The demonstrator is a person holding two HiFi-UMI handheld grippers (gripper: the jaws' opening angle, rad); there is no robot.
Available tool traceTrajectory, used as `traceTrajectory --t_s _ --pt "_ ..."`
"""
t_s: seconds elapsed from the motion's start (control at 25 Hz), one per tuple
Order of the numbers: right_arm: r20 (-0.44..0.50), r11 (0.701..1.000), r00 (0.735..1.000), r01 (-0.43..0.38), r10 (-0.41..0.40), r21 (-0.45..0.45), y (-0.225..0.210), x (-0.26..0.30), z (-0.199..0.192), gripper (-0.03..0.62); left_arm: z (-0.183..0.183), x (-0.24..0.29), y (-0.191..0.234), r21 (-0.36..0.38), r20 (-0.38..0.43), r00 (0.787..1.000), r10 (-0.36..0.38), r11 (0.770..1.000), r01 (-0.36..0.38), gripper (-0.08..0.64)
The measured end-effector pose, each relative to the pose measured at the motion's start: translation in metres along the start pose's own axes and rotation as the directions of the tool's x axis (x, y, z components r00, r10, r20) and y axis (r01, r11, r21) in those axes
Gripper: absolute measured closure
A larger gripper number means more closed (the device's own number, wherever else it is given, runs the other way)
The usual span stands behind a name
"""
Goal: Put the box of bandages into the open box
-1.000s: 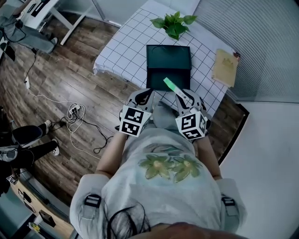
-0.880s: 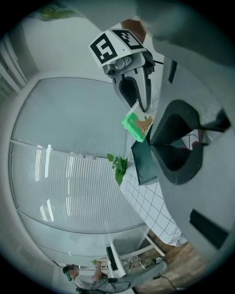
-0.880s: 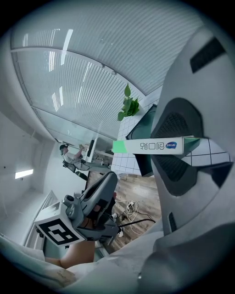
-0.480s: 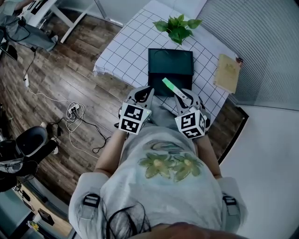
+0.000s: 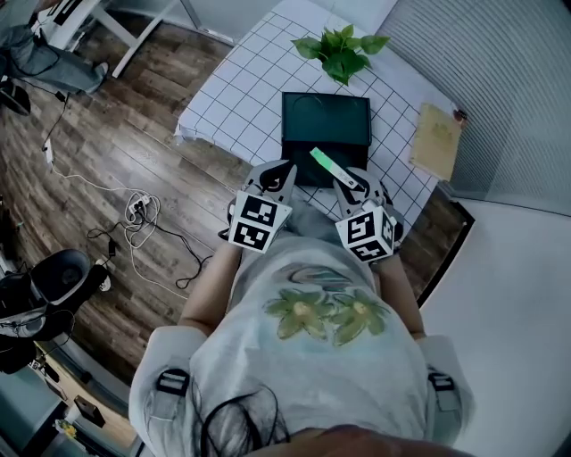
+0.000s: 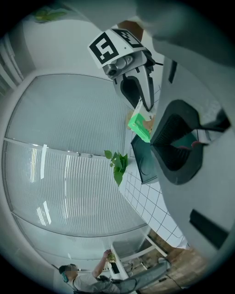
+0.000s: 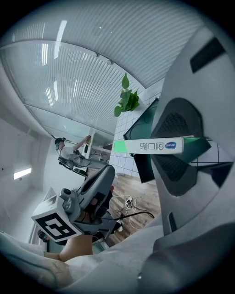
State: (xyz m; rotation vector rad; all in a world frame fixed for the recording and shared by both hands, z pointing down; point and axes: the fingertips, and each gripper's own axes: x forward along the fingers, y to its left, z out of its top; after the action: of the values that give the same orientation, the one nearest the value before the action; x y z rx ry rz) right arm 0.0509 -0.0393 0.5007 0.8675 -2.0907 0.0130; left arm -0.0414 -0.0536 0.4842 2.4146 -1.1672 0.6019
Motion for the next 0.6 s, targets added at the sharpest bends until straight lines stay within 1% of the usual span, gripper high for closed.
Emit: traceTrajectory --t_s 0.6 --pt "-0.028 0.999 0.999 -0.047 0.047 -0.013 -0.002 0.016 -0.005 0.497 0.008 0.019 0.017 -0.025 -0.002 1.000 0.016 1.000 -0.016 0.552"
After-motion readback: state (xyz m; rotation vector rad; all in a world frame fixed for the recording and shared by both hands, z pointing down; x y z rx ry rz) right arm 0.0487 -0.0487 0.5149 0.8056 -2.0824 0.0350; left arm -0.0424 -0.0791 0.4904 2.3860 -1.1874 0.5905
